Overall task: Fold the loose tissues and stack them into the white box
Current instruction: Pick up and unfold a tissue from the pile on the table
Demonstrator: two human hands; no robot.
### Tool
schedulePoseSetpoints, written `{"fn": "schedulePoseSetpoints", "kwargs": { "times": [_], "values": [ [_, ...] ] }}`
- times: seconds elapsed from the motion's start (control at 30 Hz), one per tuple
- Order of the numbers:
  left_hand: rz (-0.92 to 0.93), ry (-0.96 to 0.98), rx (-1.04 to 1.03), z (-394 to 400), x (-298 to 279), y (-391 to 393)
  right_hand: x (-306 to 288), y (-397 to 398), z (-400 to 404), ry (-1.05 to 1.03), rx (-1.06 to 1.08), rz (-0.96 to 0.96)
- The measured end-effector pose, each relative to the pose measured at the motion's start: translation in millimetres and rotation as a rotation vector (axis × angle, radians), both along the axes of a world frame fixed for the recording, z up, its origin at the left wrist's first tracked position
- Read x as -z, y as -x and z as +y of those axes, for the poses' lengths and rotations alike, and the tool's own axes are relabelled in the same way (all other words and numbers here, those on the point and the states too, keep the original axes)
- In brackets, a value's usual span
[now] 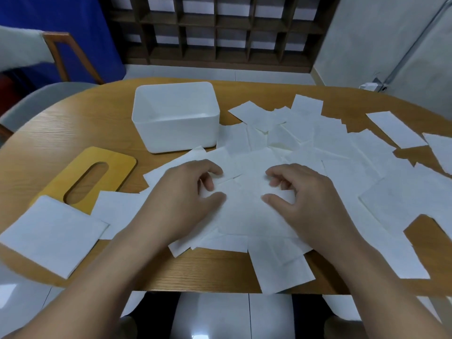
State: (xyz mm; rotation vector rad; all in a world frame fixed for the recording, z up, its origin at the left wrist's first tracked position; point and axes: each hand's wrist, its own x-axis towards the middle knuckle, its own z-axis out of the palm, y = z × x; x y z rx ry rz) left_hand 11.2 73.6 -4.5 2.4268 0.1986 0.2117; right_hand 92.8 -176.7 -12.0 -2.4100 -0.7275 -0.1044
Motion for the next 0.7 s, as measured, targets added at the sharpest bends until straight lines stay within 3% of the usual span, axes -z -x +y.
{"fn": "schedulePoseSetpoints", "kwargs": {
  "times": [0.2, 0.47, 0.7],
  "values": [
    [-0.052, -0.085, 0.018, 19, -4, 1, -3, 3, 9, -0.043, 0.017, -0.034],
    [-0.061, -0.25, 0.253, 42, 4, 9, -1, 19, 31, -0.095, -0.12, 0.049],
    [-0.018, -0.274, 0.25, 55, 2, 15, 4, 31, 55, -0.084, -0.199, 0.059]
  ]
}}
